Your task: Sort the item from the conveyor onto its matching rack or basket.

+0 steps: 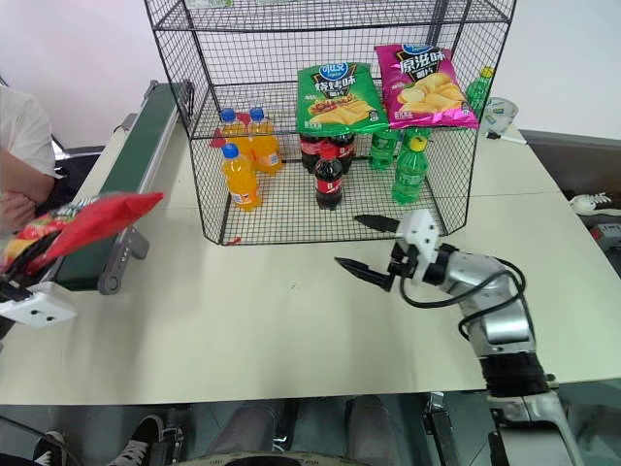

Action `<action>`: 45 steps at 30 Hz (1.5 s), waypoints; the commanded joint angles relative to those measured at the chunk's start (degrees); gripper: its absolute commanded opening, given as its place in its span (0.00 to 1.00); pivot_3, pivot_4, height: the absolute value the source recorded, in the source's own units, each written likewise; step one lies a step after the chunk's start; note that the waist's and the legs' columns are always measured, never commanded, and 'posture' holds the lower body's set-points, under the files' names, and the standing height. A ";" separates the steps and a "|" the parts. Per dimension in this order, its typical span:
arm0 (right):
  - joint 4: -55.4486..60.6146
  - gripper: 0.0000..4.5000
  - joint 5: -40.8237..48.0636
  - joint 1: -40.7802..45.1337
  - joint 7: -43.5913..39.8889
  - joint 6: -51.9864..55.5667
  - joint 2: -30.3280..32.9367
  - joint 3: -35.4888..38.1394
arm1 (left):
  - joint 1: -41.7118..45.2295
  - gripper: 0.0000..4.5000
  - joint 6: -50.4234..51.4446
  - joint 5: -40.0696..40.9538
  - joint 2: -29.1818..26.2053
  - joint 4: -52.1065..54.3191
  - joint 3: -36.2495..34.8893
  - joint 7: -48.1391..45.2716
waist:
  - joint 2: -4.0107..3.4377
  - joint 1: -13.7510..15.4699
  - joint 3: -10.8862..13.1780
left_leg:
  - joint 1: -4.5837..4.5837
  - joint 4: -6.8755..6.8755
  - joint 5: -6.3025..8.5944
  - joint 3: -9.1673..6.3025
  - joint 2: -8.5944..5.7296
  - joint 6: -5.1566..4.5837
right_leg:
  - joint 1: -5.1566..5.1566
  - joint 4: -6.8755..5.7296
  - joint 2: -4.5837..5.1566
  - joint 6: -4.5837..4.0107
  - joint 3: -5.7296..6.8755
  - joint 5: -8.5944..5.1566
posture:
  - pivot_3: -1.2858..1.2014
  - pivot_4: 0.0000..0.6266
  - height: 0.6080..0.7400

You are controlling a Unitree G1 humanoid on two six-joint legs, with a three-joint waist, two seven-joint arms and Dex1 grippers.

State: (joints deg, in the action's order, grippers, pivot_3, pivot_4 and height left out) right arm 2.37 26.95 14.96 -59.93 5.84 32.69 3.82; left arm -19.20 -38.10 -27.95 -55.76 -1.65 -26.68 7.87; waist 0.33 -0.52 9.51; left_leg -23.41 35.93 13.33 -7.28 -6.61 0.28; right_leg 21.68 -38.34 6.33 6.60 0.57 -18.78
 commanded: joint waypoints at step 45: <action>18.59 1.00 10.10 -0.58 16.33 4.20 -7.50 6.06 | 83.42 0.01 22.61 -22.91 27.02 -51.56 45.10 14.22 | 0.23 0.80 0.15 | -0.14 0.21 -0.29 0.06 0.06 0.41 | 0.03 -0.32 -0.43 0.11 -0.15 0.06 | 0.52 0.24 0.99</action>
State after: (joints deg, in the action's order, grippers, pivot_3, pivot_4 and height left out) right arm 19.86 36.77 13.59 -43.67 10.78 25.36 9.52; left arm 61.08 -16.31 -51.03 -28.83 -51.12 17.96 19.46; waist 0.56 0.29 9.67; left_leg -23.59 36.15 13.03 -7.22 -6.56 0.69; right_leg 21.75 -38.69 5.90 6.71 0.43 -18.72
